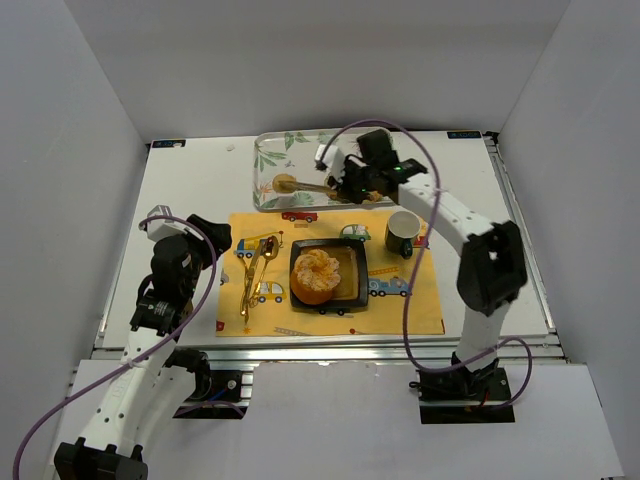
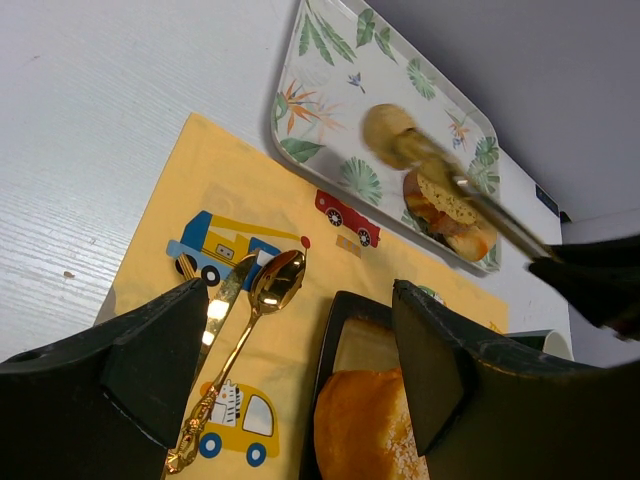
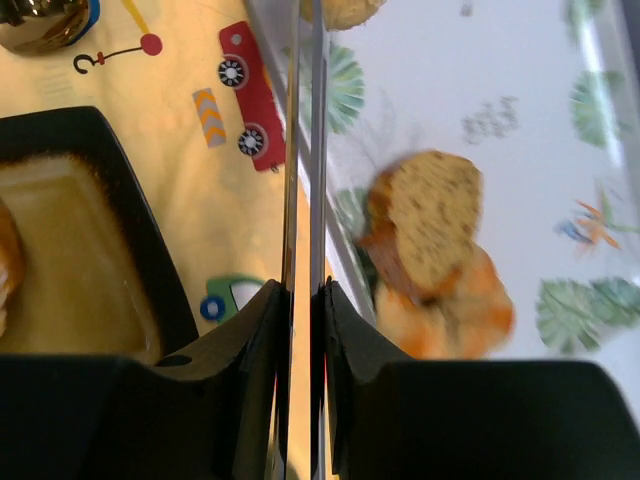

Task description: Place the bread

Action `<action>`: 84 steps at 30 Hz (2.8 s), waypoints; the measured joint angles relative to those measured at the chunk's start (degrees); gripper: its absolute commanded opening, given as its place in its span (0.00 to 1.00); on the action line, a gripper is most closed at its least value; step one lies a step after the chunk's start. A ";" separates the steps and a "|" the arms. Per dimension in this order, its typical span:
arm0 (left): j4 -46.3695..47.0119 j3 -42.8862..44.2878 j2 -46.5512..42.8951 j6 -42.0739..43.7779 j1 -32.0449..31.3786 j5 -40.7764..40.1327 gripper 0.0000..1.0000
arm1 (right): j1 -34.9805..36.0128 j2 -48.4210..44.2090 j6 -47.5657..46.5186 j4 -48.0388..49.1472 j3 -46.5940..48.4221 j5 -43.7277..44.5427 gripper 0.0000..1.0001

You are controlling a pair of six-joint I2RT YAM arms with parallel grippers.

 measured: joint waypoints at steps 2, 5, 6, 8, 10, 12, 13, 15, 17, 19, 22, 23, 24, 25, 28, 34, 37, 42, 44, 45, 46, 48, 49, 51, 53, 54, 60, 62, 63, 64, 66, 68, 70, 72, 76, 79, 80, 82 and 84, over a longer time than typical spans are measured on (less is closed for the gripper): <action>0.02 0.00 -0.02 -0.02 0.00 0.00 0.83 | -1.75 -5.70 0.42 -0.04 -2.91 -1.44 0.00; 0.02 0.00 -0.02 0.00 0.00 0.00 0.83 | -4.39 -14.93 0.52 0.68 -8.41 -3.06 0.00; 0.02 0.00 0.00 0.04 0.00 0.00 0.83 | -5.11 -18.49 0.31 0.96 -11.26 -3.45 0.00; 0.04 0.00 0.04 0.17 0.00 0.00 0.83 | -5.97 -26.03 -0.74 1.14 -18.29 -4.02 0.00; 0.09 0.00 0.24 0.24 0.00 0.02 0.83 | -6.43 -33.35 -2.43 -0.11 -25.42 -4.83 0.00; 0.20 0.00 0.63 0.39 0.00 0.09 0.83 | -6.82 -39.19 -4.37 -1.33 -31.63 -5.05 0.00; 0.33 0.00 0.92 0.42 0.00 0.15 0.83 | -6.88 -41.68 -5.14 -2.14 -34.21 -5.01 0.00; 0.63 0.00 1.73 0.44 0.00 0.52 0.83 | -7.08 -45.99 -6.69 -4.76 -38.47 -4.76 0.00; 0.87 0.00 2.69 0.46 0.00 1.03 0.83 | -7.19 -48.83 -7.56 -6.75 -40.89 -4.39 0.00; 1.11 0.02 3.63 0.59 0.00 1.42 0.83 | -7.23 -50.73 -7.80 -8.09 -42.07 -3.72 0.00; 1.36 0.11 4.68 0.85 0.00 1.79 0.83 | -7.23 -52.72 -7.87 -8.50 -43.89 -2.64 0.03; 1.44 0.22 4.94 0.98 0.00 1.90 0.83 | -7.23 -53.07 -7.91 -8.72 -44.44 -2.25 0.05; 1.62 0.28 5.07 1.03 0.00 2.05 0.83 | -7.23 -53.46 -8.04 -9.07 -45.22 -1.97 0.07; 1.77 0.33 5.09 1.03 0.00 2.16 0.83 | -7.23 -53.68 -8.26 -9.44 -45.88 -1.84 0.08; 2.27 0.35 5.07 1.03 0.00 2.51 0.83 | -7.23 -53.79 -9.35 -10.14 -48.00 -1.51 0.17; 2.84 0.35 4.61 0.98 0.00 2.69 0.83 | -7.23 -53.18 -10.91 -11.67 -49.42 -0.68 0.38; 2.89 0.35 4.15 0.98 0.00 2.69 0.83 | -7.23 -53.18 -10.99 -11.45 -49.35 -0.61 0.41; 3.04 0.35 4.09 0.98 0.09 2.69 0.83 | -7.58 -53.29 -10.67 -11.61 -47.60 -0.72 0.42; 3.08 0.35 4.13 0.98 0.09 2.73 0.83 | -7.74 -53.75 -10.54 -11.56 -46.53 -0.72 0.41; 3.10 0.35 4.17 0.98 0.09 2.75 0.83 | -7.85 -54.21 -10.43 -11.50 -46.05 -0.76 0.41; 3.13 0.35 4.28 0.98 0.09 2.84 0.83 | -7.93 -54.73 -10.36 -11.45 -45.70 -0.76 0.41; 3.39 0.35 4.61 0.98 0.09 2.97 0.83 | -8.00 -55.91 -10.29 -11.43 -45.09 -0.70 0.41; 3.52 0.35 4.81 0.98 0.09 3.13 0.83 | -8.00 -56.24 -10.23 -11.41 -44.96 -0.70 0.41; 3.61 0.35 5.22 0.98 0.09 3.37 0.83 | -8.22 -57.42 -10.14 -11.37 -44.59 -0.74 0.40; 3.87 0.35 5.62 0.98 0.09 3.67 0.82 | -8.24 -57.92 -9.70 -11.37 -44.28 -0.68 0.32; 4.02 0.35 5.79 0.98 0.09 3.87 0.80 | -8.31 -57.99 -9.16 -11.28 -44.09 -0.66 0.27; 5.90 0.35 6.60 0.55 0.11 6.60 0.13 | -16.15 -56.11 1.33 -7.45 -38.95 -1.81 0.00; 7.82 0.35 7.72 0.79 0.17 9.14 0.00 | -21.42 -54.64 6.29 -3.41 -36.87 -1.90 0.00; 8.72 0.33 8.35 0.68 0.20 10.45 0.00 | -23.50 -54.25 8.37 -1.20 -36.72 -1.51 0.00; 9.53 0.33 9.27 0.83 0.20 11.89 0.00 | -26.14 -53.99 10.78 1.31 -37.22 -1.03 0.00; 11.19 0.35 11.63 0.83 0.20 15.21 0.00 | -30.56 -53.62 15.54 6.71 -40.17 0.87 0.00; 11.74 0.35 14.12 0.87 0.09 17.99 0.05 | -34.03 -52.46 20.17 12.61 -45.00 3.48 0.00; 11.61 0.39 16.50 1.38 -0.70 19.71 0.25 | -36.54 -48.94 24.39 17.49 -50.05 6.14 0.00; 10.73 0.81 18.25 2.34 -2.49 20.35 0.46 | -37.75 -43.21 27.58 21.07 -53.96 7.74 0.00; 6.62 4.26 21.66 5.07 -8.61 19.43 0.62 | -38.49 -32.63 30.67 26.47 -58.29 9.62 0.00; 4.48 6.56 22.95 6.91 -12.50 18.12 0.67 | -38.99 -29.20 30.91 29.83 -58.55 9.73 0.21; 4.07 6.82 23.04 7.19 -13.38 17.70 0.67 | -39.23 -28.57 30.75 30.71 -58.55 9.46 0.30; 3.37 6.88 23.02 7.72 -14.05 16.94 0.68 | -40.17 -27.10 30.25 31.01 -58.31 8.74 0.51; 2.71 6.88 23.04 7.89 -14.14 16.24 0.69 | -41.40 -25.38 29.49 30.36 -58.12 8.17 0.62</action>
